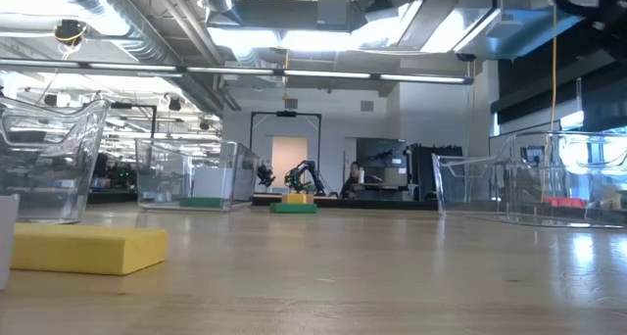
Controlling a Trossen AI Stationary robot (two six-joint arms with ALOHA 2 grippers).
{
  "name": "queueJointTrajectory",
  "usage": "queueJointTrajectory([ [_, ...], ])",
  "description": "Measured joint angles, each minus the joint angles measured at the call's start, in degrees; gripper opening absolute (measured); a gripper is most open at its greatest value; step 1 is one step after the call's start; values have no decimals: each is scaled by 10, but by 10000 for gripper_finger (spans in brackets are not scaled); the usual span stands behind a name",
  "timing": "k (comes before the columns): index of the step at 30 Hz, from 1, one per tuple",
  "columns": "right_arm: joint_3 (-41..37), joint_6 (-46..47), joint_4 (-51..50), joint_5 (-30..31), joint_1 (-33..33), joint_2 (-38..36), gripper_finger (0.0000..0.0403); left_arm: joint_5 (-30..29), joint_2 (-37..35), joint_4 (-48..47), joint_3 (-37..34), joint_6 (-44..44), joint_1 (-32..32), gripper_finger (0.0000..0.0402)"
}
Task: Sort & place blocks by color
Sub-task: Put the bottom green block into the top left transparent bin
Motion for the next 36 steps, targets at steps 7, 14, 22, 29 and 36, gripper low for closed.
queueJointTrajectory([
  [7,-54,83,81,-24,58,15,163,0,0,4,0,0,0,192],
  [14,-135,173,222,-24,94,1,163,0,0,13,0,0,0,192],
  [22,-137,183,228,-24,107,1,163,-10,0,13,0,-1,0,192],
  [29,-137,180,225,-20,107,1,163,-9,0,14,0,-1,0,192],
  [36,-137,179,221,-20,107,1,163,-9,0,14,0,-1,0,192],
])
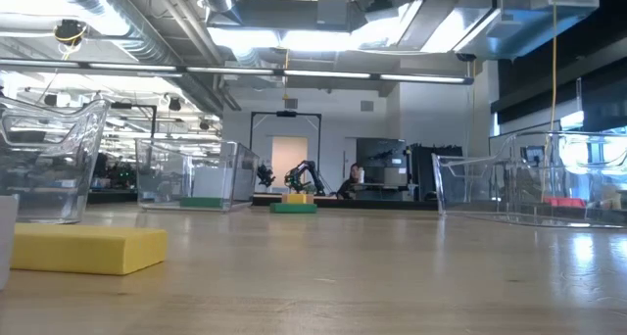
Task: Sort & place blocks by color
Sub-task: Put the bottom green block into the top left transparent bin
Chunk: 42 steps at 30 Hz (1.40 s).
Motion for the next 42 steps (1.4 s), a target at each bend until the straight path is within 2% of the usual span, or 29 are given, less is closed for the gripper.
queueJointTrajectory([
  [14,-3,2,-3,0,-2,0,163,0,0,0,0,0,0,192],
  [25,-3,10,-43,1,-2,1,163,0,0,0,0,0,0,192],
  [42,0,-3,-21,1,-4,86,163,0,0,0,0,0,0,192],
])
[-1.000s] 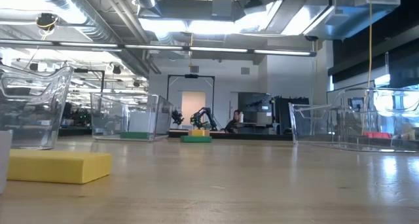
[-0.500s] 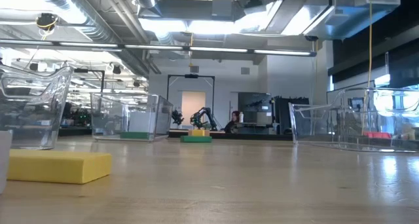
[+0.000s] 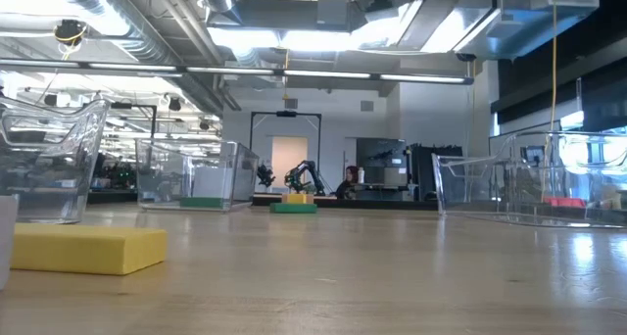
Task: Sort & place blocks by color
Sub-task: Put the bottom green block into the top left transparent bin
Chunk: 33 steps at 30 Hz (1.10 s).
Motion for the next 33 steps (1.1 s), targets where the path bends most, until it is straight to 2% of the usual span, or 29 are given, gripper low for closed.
queueJointTrajectory([
  [3,0,-14,-1,9,0,-1,148,0,0,0,0,1,0,192],
  [6,-1,-18,-8,20,1,-8,106,0,0,0,0,4,0,192],
  [9,-3,-55,-16,28,1,-26,105,0,0,0,0,4,0,192],
  [12,-8,-104,-42,62,0,-67,105,0,-1,0,0,4,0,192],
  [16,-5,-141,-50,154,-1,-159,105,0,-5,3,0,4,0,192],
  [19,-5,-194,-51,261,-13,-232,105,0,-4,1,0,4,0,192],
  [21,-4,-261,-40,323,-28,-270,105,0,-4,1,0,0,0,192],
  [24,-4,-381,2,359,-72,-310,105,0,-4,1,0,-1,0,192],
  [28,-3,-575,93,357,-161,-309,105,0,-4,0,0,-41,0,192],
  [31,-3,-722,199,351,-240,-288,105,6,-4,0,0,-82,0,192],
  [33,-3,-817,297,323,-294,-270,105,22,-4,0,0,-110,0,192],
])
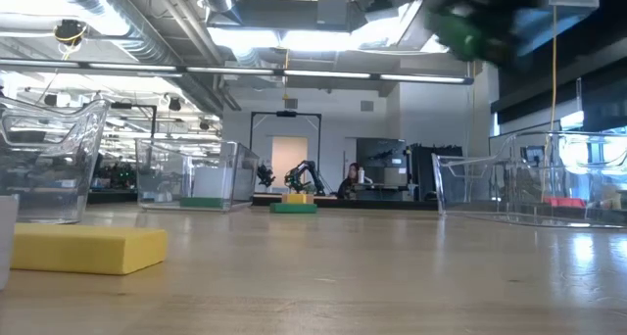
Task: Sort & place blocks by color
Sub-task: Put the bottom green block into the top left transparent bin
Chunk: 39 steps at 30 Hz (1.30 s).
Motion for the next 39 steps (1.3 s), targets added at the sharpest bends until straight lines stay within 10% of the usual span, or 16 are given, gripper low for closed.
queueJointTrajectory([
  [7,5,-188,256,-124,-142,32,105,26,0,-6,0,-90,0,192],
  [20,60,-245,204,-160,-176,33,105,29,2,-29,0,-117,0,192],
  [39,237,-290,134,-220,-212,167,105,82,193,61,0,-92,-27,192],
])
